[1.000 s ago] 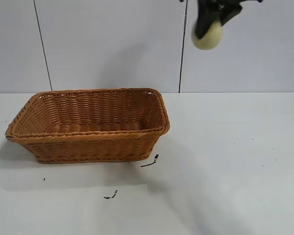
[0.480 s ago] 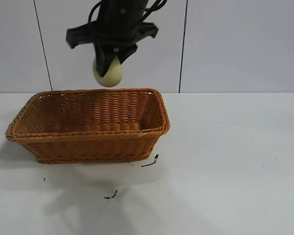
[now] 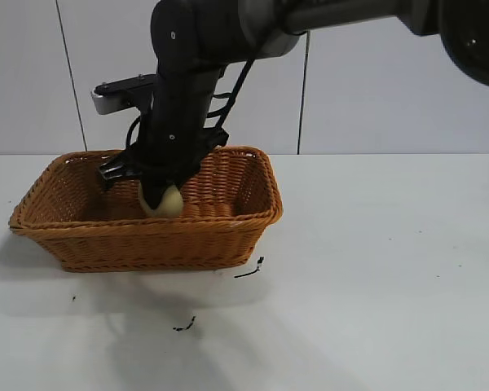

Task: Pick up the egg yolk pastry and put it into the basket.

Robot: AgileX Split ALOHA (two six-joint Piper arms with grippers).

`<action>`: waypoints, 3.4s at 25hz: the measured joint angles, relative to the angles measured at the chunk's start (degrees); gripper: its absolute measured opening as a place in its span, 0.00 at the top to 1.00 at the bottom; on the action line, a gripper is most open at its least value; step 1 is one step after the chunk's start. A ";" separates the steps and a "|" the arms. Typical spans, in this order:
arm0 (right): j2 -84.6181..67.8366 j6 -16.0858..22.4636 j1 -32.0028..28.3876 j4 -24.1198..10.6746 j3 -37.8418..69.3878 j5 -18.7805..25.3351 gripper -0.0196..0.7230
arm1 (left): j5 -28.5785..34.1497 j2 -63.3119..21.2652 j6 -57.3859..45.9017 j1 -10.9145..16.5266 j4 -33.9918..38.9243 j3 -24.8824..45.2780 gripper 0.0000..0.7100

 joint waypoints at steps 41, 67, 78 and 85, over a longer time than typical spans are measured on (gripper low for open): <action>-8.31 0.63 -37.29 -0.14 -16.21 21.49 0.04 | 0.00 0.00 0.00 0.00 0.00 0.00 0.02; -82.50 0.00 -37.34 0.10 55.44 21.50 0.04 | 0.00 0.00 0.00 0.00 0.00 0.00 0.02; -121.00 -1.11 -37.34 2.74 89.53 13.31 0.04 | 0.00 0.00 0.00 0.00 0.00 0.00 0.02; -135.83 -1.67 -37.34 2.69 94.01 11.28 0.04 | 0.00 0.00 0.00 0.00 0.00 0.00 0.02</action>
